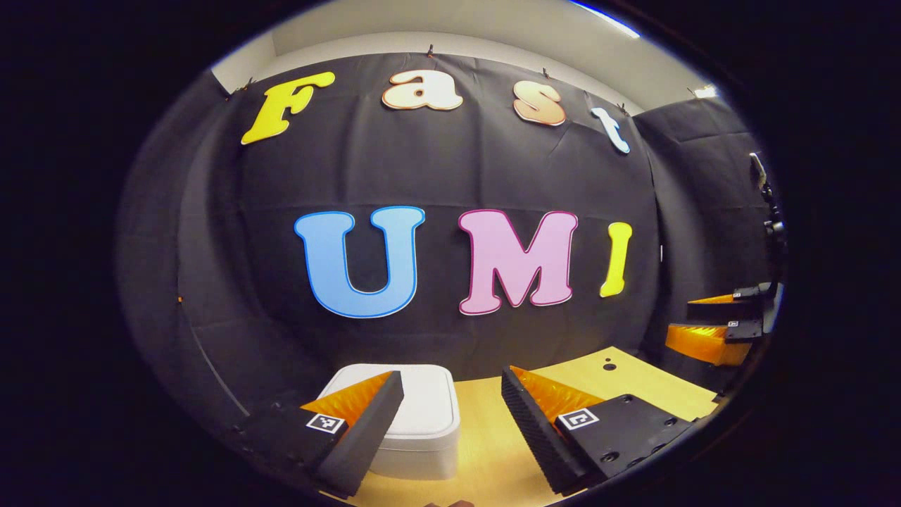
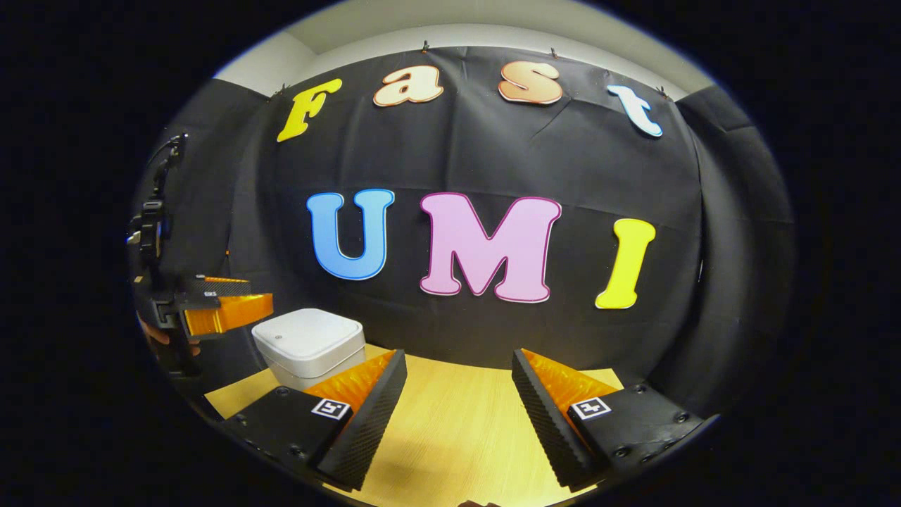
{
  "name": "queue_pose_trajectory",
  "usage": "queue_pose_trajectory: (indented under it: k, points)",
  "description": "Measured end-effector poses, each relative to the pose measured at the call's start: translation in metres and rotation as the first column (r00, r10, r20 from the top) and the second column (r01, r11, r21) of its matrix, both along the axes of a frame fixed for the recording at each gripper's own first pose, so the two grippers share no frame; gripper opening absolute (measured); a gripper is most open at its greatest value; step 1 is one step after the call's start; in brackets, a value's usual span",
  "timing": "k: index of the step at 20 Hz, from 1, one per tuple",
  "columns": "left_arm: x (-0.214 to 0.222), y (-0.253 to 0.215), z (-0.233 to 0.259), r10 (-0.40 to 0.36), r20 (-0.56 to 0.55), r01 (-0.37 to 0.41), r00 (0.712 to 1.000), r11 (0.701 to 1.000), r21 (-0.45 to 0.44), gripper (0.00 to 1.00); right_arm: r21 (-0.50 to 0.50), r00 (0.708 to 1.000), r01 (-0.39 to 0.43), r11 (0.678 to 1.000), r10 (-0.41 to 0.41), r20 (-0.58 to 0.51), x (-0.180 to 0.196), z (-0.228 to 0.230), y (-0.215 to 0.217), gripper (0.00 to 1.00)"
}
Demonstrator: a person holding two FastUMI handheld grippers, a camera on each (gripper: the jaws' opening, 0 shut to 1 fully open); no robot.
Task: Press the lid of the desktop garbage bin to open it, pick up the crumpled paper on the desktop and throw it into the bin, then pick up the pop can on the desktop and drop it into the bin, and finally close the garbage bin lid.
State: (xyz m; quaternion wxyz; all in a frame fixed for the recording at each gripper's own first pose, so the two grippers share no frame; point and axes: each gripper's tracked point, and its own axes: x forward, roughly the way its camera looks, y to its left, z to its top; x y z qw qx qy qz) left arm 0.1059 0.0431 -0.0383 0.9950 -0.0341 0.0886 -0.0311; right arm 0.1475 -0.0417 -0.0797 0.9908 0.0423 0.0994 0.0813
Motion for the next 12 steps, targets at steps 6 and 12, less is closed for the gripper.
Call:
queue_pose_trajectory:
  k: [6,12]
  points:
    - [-0.015,-0.008,0.002,-0.015,-0.009,0.015,1.000,0.997,-0.073,0.94,0.012,0.994,0.102,0.995,-0.103,0.037,-0.017,0.025,-0.012,0.97]
    - [-0.025,-0.009,0.006,-0.042,0.028,0.045,0.999,0.995,-0.084,0.94,-0.006,0.979,0.201,0.980,-0.201,0.034,-0.050,0.036,-0.029,0.97]
